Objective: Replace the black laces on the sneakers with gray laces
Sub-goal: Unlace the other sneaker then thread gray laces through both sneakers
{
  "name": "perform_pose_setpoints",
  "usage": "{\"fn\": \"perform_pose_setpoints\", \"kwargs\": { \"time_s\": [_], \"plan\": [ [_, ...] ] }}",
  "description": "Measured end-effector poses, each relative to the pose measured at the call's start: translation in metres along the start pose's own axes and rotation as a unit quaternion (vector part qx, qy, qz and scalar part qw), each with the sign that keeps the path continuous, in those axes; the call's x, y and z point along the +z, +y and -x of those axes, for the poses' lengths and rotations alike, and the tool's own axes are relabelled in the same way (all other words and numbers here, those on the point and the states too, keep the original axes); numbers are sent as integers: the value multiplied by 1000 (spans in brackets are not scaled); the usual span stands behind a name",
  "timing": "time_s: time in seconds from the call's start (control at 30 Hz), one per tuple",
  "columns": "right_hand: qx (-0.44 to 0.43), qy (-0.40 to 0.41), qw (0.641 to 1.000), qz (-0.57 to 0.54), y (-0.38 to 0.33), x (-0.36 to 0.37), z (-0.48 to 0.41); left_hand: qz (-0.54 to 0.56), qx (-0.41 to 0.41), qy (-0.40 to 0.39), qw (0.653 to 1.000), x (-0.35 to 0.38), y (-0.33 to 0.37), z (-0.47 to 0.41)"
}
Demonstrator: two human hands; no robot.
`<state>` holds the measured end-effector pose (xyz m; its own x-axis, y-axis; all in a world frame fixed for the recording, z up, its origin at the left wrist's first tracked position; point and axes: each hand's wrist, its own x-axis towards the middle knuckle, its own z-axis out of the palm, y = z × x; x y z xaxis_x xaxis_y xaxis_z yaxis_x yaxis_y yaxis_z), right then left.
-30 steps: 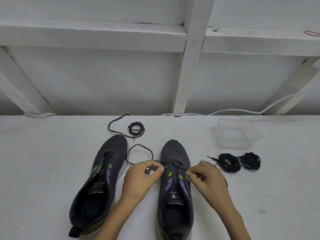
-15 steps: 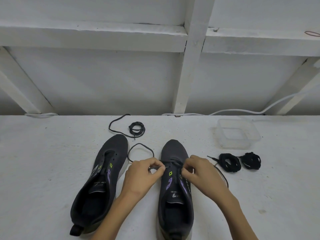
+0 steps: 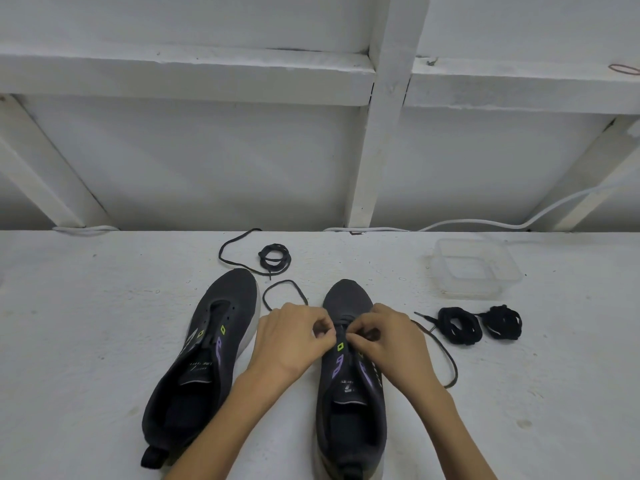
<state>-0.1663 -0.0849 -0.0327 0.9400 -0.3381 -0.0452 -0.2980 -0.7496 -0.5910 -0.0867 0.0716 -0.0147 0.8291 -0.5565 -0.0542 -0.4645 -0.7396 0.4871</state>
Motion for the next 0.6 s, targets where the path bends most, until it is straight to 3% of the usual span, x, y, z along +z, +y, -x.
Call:
{"fn": "perform_pose_setpoints", "kwargs": {
  "time_s": [0.17, 0.27, 0.4, 0.6],
  "plan": [
    [12, -1, 973, -231, 11, 10, -4, -40, 45, -48, 997, -10, 1, -13],
    [7, 2, 958, -287, 13, 11, -1, -63, 66, -60, 994, -11, 1, -16],
    [22, -5, 957, -288, 13, 12, -3, -74, 55, -50, 994, -7, 3, -18],
    [44, 0, 976, -211, 10, 18, -4, 6, -9, -31, 999, 0, -2, -8]
  ]
}}
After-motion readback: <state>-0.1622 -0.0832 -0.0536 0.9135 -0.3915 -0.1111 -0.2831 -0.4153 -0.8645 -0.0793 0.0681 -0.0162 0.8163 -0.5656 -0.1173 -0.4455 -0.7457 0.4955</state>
